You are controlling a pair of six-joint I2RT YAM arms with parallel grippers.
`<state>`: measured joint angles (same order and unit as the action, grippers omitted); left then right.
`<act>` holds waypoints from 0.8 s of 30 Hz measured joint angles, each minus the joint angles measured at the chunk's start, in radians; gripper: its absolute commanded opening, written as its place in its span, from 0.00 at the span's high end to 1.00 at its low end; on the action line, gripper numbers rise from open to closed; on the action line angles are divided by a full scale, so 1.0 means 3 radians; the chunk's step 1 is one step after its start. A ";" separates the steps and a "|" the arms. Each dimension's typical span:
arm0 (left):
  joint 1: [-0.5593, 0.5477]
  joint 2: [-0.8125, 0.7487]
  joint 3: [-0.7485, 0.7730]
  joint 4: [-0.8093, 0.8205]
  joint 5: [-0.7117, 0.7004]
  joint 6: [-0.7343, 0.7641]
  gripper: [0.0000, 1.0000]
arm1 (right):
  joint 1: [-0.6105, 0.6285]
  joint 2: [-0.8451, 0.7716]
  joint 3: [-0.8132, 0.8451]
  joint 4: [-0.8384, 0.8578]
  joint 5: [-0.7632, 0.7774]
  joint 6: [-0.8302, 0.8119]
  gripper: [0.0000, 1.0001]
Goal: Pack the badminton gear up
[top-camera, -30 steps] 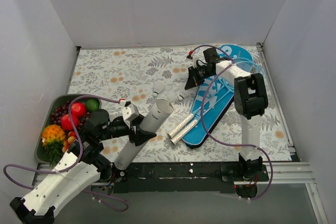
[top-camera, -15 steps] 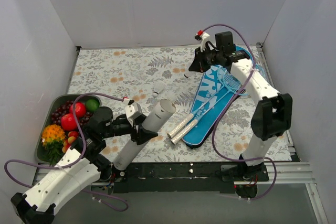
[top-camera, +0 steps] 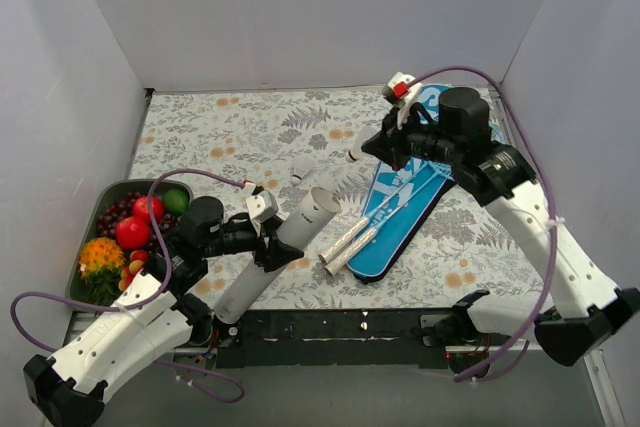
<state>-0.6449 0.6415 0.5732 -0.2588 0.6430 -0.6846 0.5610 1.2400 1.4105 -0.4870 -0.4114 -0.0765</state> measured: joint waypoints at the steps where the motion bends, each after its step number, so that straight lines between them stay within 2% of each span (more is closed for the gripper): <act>1: 0.0000 0.0003 0.0001 0.0000 0.0001 0.0001 0.45 | 0.0008 -0.0112 -0.0003 -0.0038 0.0023 0.0011 0.99; 4: 0.0000 0.0003 0.0000 0.0000 0.0001 0.0000 0.45 | 0.0009 -0.0473 0.0025 -0.0150 0.0033 0.0046 0.99; 10: 0.0000 -0.0019 0.0000 -0.0013 0.0001 0.0001 0.45 | 0.0010 -0.0778 0.0205 -0.0290 -0.0254 0.0175 0.99; 24: 0.0000 -0.0100 0.0000 -0.0061 0.0014 0.0022 0.45 | 0.0183 -0.0734 -0.0065 -0.0048 -0.0762 0.0629 0.99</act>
<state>-0.6449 0.6113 0.5732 -0.2771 0.6472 -0.6781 0.6159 1.0199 1.3911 -0.5014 -0.6399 0.1123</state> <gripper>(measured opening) 0.563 0.023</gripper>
